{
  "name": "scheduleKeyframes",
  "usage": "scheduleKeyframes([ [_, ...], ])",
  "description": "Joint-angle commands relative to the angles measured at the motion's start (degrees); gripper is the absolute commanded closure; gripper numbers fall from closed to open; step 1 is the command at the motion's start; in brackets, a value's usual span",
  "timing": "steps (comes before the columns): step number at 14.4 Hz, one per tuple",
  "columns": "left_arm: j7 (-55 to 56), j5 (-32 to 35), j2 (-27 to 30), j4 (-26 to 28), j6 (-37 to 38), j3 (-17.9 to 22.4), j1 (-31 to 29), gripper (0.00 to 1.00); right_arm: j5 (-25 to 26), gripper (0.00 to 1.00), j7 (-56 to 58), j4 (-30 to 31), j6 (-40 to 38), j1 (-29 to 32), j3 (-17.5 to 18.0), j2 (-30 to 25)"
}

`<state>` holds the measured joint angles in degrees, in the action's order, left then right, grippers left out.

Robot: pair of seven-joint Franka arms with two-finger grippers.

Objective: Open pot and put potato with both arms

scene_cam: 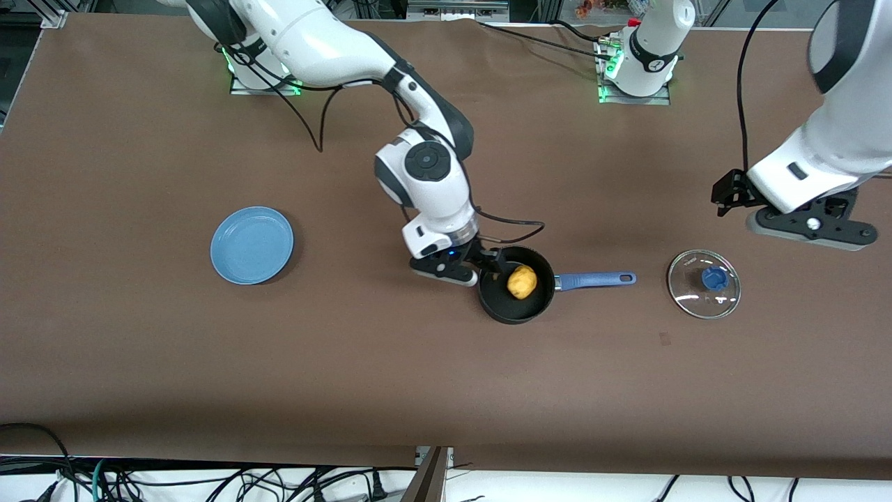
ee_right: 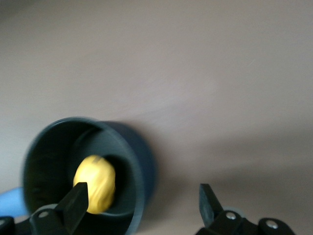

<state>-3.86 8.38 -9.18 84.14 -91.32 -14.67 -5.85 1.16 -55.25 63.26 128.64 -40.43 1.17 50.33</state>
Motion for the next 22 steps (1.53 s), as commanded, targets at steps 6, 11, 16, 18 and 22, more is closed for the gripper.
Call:
scheduleKeyframes([
  [6, 0.51, -7.68, 6.19, 8.95, -3.69, 10.8, 5.33, 0.0, 0.68, 0.0, 27.71, 0.99, -28.58, 5.53, -5.54, -12.43],
  [11, 5.0, -7.59, 6.54, 8.41, -0.79, 10.98, 4.63, 0.0, 0.25, 0.0, 41.7, 1.69, -39.06, 9.48, -11.8, -19.55],
  [16, 1.25, -7.07, 5.75, 6.48, -0.61, 10.89, 0.5, 0.0, -0.55, 0.0, 41.01, 12.66, -41.62, 18.88, -7.94, -32.9],
  [18, -3.07, -7.68, 5.75, 6.56, -0.61, 10.89, -0.55, 0.0, -0.55, 0.0, 41.45, 17.14, -41.45, 23.17, -5.93, -38.09],
  [22, -1.77, -7.94, 5.75, 6.48, -0.61, 10.28, -0.04, 0.0, -0.2, 0.0, 42.07, 18.57, -45.75, 34.36, 2.16, -45.65],
])
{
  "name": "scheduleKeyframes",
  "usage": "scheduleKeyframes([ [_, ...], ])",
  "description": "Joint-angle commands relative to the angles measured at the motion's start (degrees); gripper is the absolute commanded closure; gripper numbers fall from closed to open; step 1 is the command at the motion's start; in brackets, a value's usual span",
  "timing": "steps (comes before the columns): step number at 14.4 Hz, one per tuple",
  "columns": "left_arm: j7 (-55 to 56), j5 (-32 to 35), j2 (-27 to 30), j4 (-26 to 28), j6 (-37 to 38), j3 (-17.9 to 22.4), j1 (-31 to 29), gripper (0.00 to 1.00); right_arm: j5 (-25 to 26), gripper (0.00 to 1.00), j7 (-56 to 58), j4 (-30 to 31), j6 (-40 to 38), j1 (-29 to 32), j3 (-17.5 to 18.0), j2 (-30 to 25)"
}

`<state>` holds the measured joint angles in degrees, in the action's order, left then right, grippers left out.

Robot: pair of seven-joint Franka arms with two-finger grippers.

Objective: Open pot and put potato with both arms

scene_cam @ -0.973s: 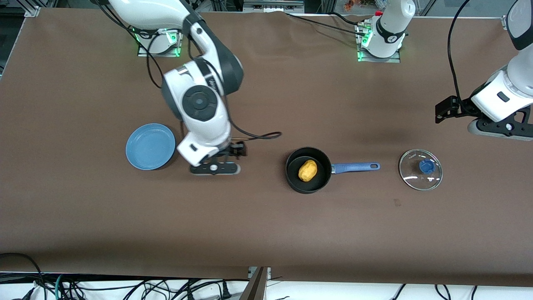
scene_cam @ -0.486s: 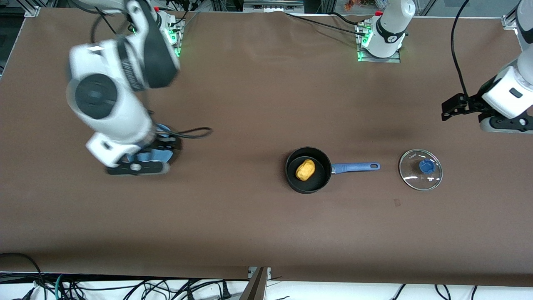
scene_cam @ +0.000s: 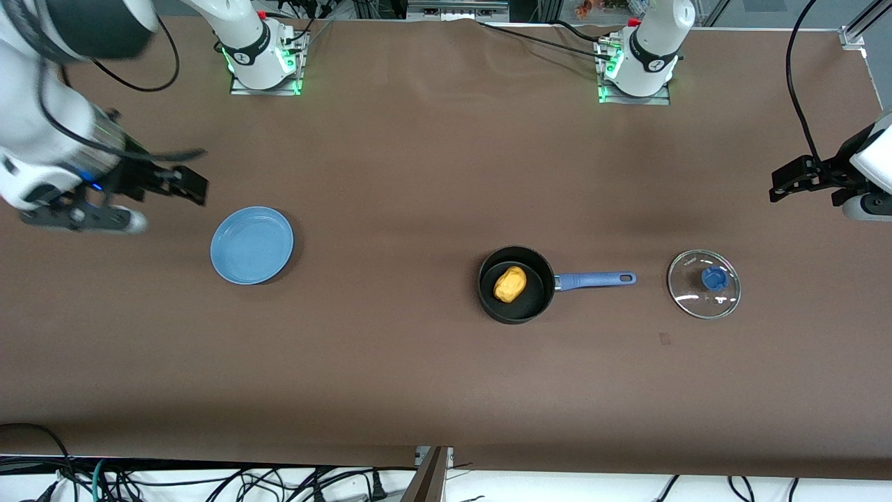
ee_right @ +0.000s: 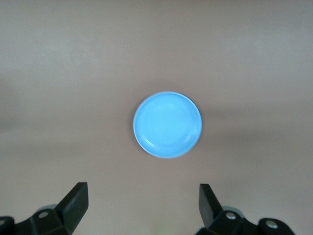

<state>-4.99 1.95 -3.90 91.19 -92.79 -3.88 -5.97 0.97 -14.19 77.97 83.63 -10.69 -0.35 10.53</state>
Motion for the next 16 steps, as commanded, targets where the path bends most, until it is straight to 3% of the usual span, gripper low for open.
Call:
scheduleKeyframes([
  [1, -0.11, -1.51, 0.48, -0.48, 0.95, -0.52, 0.08, 0.0, 0.61, 0.0, 0.4, 4.81, -0.75, 5.24, 3.77, -7.52],
  [4, -0.63, -1.51, -0.31, -0.57, 0.42, -0.43, -0.19, 0.0, 0.53, 0.0, 2.05, 7.71, -0.05, 8.75, 3.51, -10.51],
  [7, -0.54, -1.42, -0.32, -0.57, 0.42, -0.43, -0.1, 0.0, 1.67, 0.0, 13.03, 10.79, -0.66, 8.93, 3.42, -12.11],
  [16, -0.54, -1.51, -0.4, -1.01, 0.33, -0.43, -0.27, 0.0, 1.06, 0.0, 10.41, 13.61, -1.63, 8.93, 3.34, -12.29],
])
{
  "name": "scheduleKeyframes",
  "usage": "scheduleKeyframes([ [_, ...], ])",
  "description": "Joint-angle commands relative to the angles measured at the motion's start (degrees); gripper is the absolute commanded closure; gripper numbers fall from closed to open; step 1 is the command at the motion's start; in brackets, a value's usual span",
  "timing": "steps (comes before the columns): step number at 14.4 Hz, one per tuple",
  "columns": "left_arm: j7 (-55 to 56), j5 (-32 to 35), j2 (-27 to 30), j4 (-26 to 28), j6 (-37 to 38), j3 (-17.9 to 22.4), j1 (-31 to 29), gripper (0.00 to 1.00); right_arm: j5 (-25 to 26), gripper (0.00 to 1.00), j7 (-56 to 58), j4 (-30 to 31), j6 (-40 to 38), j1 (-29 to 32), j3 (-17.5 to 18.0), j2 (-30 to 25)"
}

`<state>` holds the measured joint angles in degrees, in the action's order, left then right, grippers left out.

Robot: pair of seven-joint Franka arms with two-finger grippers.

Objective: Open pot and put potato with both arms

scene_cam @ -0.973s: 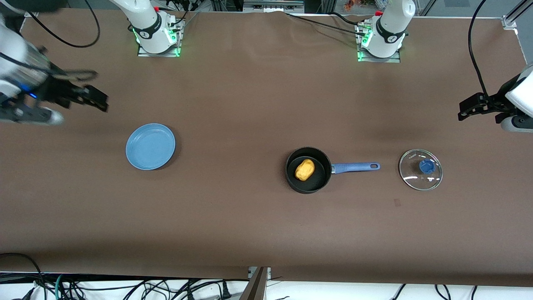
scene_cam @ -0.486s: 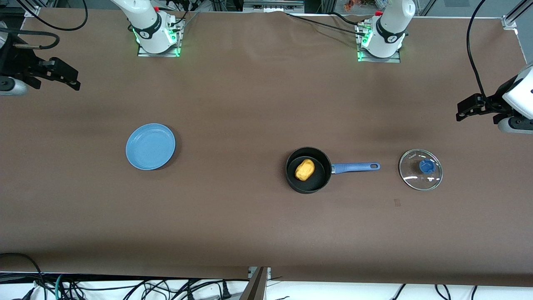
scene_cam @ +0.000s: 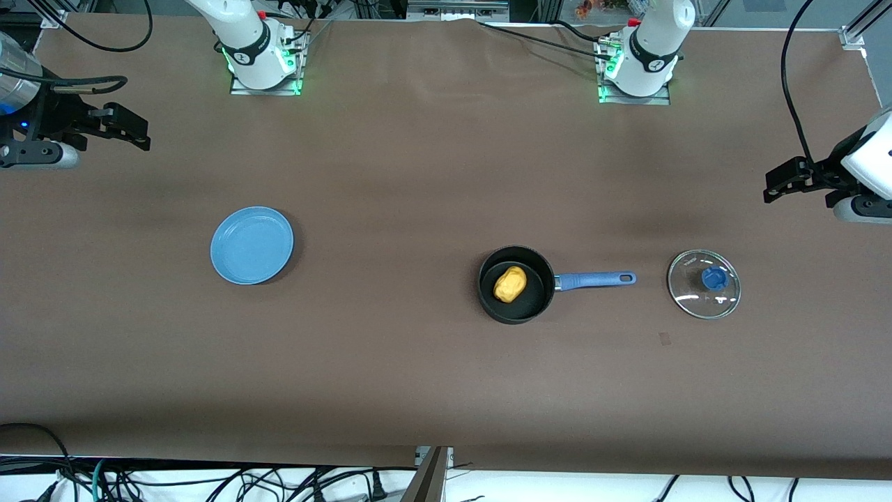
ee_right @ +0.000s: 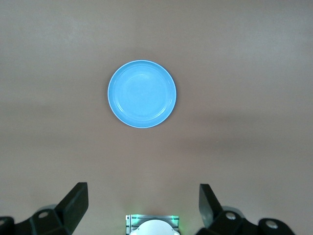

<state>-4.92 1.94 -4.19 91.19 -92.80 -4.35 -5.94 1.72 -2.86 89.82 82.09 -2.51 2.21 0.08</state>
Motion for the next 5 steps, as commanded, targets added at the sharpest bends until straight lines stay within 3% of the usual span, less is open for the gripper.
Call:
scheduleKeyframes([
  [1, -0.62, -1.51, -0.12, -1.1, 0.34, 0.04, -0.21, 0.0, 0.3, 0.0, -0.74, 1.24, 0.0, 0.75, 0.61, -1.14],
  [5, -0.35, -1.5, -0.2, -1.89, 0.34, -0.49, 0.32, 0.0, 0.39, 0.0, 0.14, -0.35, -0.18, 0.84, -0.36, 0.1],
])
